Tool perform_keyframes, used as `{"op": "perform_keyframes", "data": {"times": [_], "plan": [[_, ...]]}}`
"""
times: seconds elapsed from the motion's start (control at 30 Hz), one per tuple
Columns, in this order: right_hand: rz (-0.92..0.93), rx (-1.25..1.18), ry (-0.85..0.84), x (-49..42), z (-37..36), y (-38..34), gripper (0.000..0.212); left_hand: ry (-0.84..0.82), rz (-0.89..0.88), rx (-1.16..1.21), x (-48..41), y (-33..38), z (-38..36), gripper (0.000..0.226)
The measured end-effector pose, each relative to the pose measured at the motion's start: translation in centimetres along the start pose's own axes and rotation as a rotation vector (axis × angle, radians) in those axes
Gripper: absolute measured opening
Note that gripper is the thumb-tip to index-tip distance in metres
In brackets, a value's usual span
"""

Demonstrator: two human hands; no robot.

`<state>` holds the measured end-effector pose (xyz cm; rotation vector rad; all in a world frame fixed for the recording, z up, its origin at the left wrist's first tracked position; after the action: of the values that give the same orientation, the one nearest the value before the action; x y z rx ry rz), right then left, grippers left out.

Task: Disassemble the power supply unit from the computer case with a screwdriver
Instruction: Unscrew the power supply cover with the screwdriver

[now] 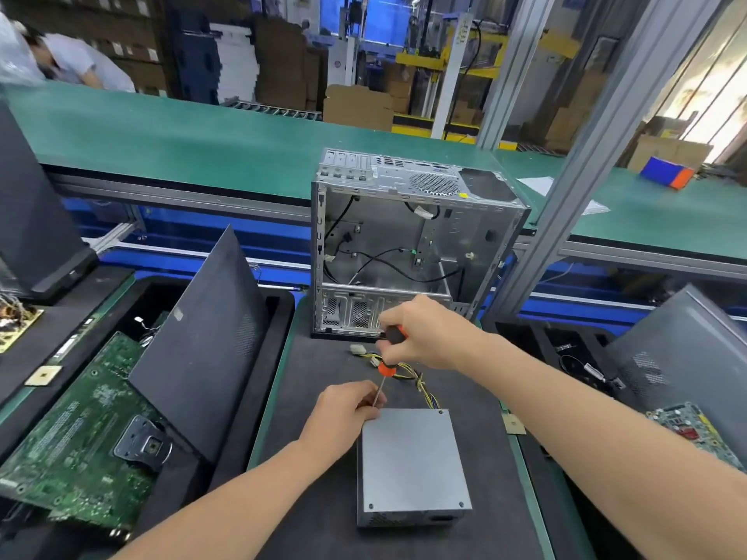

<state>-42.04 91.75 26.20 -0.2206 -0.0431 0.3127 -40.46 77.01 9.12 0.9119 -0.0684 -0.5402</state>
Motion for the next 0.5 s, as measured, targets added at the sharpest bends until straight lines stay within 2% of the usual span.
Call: {"op": "perform_keyframes", "data": {"times": [0.07, 0.13, 0.2, 0.33, 0.43, 0.5], "plan": [[0.165, 0.048, -0.034, 0.2, 0.4, -0.5, 0.033, 0.021, 0.004, 0.018, 0.1, -0.2, -0.1, 0.037], [0.196, 0.032, -0.050, 0.5, 0.8, -0.7, 0.033, 0.044, 0.000, 0.021, 0.2, -0.1, -0.2, 0.041], [0.062, 0.047, 0.013, 0.9, 0.8, -1.1, 0.035, 0.055, 0.003, 0.018, 0.2, 0.1, -0.3, 0.043], [-0.332, 0.283, 0.229, 0.6, -0.2, -3.8, 0.037, 0.053, 0.056, 0.048, 0.4, 0.3, -0.4, 0.038], [-0.532, 0.206, 0.259, 0.1, -1.1, -4.7, 0.032, 0.055, 0.065, 0.055, 0.4, 0.5, -0.2, 0.039], [-0.596, 0.135, 0.287, 0.2, -1.8, -4.4, 0.034, 0.042, 0.053, 0.049, 0.3, 0.4, -0.1, 0.040]]}}
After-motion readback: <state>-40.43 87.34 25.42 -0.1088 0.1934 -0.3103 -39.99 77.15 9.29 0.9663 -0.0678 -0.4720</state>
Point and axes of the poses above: each hand's wrist, its own x-axis away from the middle knuckle, its own z-axis out of the back of the hand, y = z × x, the point moved 3 cm from there along -x, towards the middle knuckle, and after that the axes turned 6 degrees about -z, right-handed, at the moved point
